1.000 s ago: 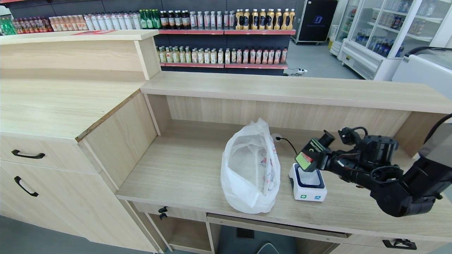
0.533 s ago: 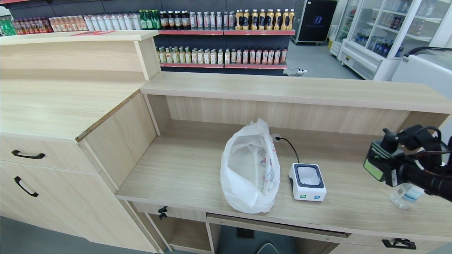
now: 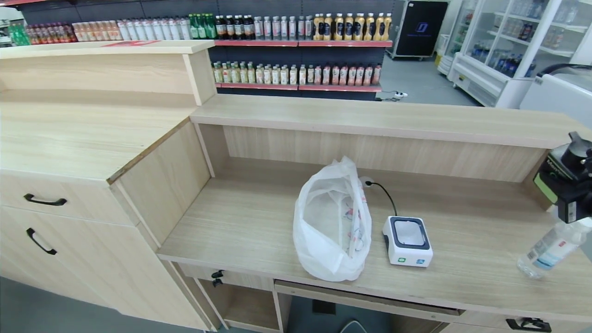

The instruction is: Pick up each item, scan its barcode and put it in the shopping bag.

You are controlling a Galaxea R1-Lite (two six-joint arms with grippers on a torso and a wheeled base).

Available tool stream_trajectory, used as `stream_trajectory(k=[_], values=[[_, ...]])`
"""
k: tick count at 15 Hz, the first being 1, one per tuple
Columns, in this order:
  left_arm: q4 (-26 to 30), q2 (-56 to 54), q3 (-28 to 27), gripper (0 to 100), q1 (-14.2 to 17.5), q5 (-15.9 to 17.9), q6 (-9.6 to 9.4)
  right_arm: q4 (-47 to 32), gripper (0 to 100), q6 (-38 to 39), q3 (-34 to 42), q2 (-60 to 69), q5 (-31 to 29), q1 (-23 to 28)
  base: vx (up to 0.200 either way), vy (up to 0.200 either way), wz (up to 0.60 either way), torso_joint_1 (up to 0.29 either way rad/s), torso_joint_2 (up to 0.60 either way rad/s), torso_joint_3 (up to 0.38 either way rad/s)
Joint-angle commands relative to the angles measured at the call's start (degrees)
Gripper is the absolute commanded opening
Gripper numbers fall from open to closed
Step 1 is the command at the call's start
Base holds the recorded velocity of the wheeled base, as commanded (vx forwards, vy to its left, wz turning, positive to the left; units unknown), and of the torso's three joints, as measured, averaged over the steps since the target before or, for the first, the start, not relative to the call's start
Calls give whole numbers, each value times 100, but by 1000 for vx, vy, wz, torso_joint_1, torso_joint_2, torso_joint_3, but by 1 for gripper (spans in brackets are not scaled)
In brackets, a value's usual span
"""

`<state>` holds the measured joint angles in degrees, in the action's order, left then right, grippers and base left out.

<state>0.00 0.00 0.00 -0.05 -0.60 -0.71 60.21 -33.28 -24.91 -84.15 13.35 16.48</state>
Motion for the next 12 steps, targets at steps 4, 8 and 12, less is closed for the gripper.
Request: stream_trajectory(k=[4, 8, 12], values=[[0, 0, 0, 0, 5, -2, 0, -176, 0, 463, -85, -110, -52, -532, 0, 0, 300, 1, 0, 0], [0, 0, 0, 0, 5, -2, 0, -343, 0, 1263, -137, -1244, -34, -655, 0, 0, 0, 0, 0, 0], [0, 0, 0, 0, 5, -2, 0, -106, 0, 1421, -392, -2290, 63, -1015, 0, 0, 0, 0, 0, 0]])
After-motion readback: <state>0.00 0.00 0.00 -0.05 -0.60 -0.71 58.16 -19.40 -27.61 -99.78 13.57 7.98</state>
